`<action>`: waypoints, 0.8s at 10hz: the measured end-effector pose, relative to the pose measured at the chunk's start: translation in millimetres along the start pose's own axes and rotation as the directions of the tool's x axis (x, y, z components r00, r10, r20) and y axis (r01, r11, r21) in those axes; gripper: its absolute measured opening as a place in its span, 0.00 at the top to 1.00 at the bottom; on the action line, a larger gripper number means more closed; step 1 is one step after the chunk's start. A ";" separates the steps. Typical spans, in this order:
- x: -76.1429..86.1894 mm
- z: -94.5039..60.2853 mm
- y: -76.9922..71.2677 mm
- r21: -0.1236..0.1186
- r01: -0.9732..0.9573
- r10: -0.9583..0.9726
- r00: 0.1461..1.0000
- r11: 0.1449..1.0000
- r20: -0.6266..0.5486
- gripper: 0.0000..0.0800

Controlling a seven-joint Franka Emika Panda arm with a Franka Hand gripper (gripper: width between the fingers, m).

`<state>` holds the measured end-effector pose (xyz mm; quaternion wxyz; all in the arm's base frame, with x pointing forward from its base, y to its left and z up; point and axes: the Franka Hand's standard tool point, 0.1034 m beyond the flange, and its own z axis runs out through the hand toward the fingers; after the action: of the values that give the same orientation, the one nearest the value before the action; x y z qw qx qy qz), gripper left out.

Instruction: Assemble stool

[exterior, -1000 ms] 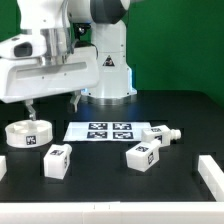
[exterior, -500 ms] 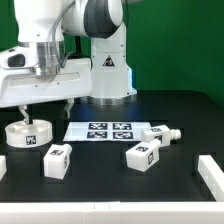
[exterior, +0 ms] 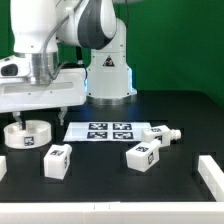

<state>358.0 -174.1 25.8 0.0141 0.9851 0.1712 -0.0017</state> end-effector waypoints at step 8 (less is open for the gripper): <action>0.7 0.2 1.5 -0.009 -0.001 0.001 1.000 1.000 -0.005 0.62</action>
Offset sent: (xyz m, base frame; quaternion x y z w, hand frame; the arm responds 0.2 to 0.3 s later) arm 0.0000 0.0000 0.0000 0.0000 0.0000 0.0000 1.0000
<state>359.2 -175.3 25.6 0.0179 0.9852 0.1707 0.0017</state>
